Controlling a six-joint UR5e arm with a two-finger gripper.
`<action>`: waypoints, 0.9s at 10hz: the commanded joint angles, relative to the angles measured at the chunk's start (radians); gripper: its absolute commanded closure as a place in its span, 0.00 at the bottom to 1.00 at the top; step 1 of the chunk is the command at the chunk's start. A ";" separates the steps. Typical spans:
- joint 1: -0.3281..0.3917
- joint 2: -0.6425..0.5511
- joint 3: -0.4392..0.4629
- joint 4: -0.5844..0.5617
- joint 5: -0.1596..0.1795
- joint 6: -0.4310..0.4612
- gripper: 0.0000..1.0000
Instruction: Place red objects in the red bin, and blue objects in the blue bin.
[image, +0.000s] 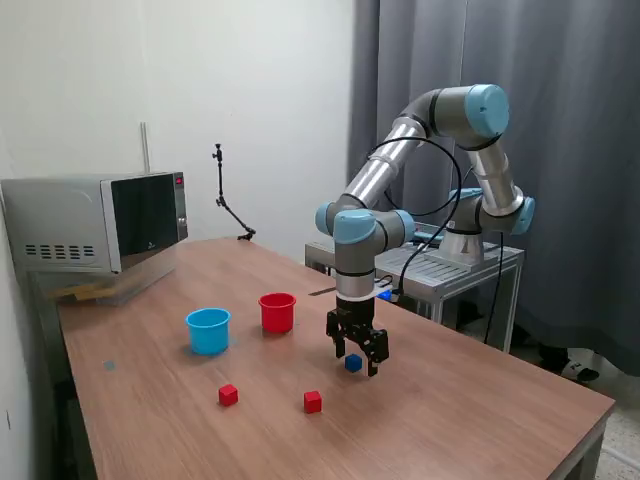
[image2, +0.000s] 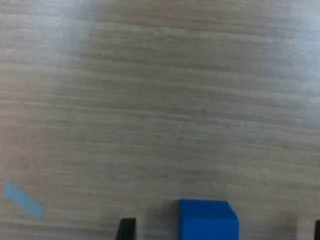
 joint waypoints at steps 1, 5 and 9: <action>0.000 0.000 -0.003 0.000 0.000 0.000 0.00; 0.000 0.000 -0.009 0.000 0.000 0.000 1.00; 0.001 0.000 -0.005 0.000 -0.002 0.000 1.00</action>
